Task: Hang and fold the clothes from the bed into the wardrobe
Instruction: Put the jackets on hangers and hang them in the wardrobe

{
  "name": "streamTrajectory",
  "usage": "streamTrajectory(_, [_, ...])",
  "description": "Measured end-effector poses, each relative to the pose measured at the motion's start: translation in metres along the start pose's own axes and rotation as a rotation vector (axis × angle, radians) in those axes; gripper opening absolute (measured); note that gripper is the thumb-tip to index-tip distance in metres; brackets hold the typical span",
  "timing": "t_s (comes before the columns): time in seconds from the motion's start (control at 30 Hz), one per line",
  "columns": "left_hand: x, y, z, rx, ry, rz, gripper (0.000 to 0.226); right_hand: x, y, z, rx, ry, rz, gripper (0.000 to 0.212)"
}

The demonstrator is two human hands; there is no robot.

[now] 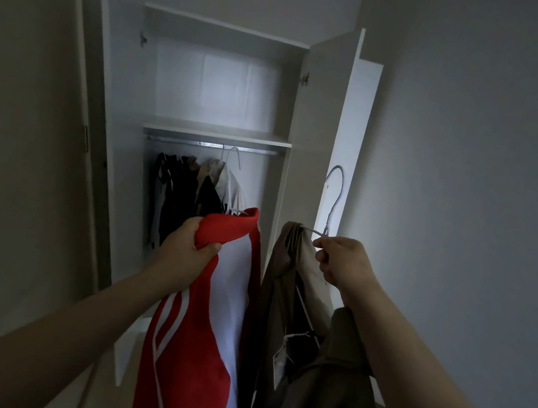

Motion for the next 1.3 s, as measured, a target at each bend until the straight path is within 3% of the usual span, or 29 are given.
streamTrajectory(0.53, [0.205,0.106,-0.076,-0.094,0.065,-0.03,0.038,0.212,-0.019,-0.04,-0.065,-0.112,-0.033,0.026])
streamTrajectory(0.93, [0.34,0.165,-0.139,0.016,-0.013,0.009,0.038,0.387,-0.029,-0.055,-0.012,0.01,-0.03,0.029])
streamTrajectory(1.3, [0.435,0.238,-0.191,-0.04,-0.004,0.109,0.033,0.539,-0.044,-0.098,-0.072,0.108,-0.056,0.029])
Point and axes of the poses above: each hand's wrist, its own x-axis towards the middle knuckle, its own z-axis out of the back of the hand, y = z × x, the point moved 4 cm from there along x, towards the middle knuckle, and after that the axes turned 6 degrees about -z, right-handed, at the moved point
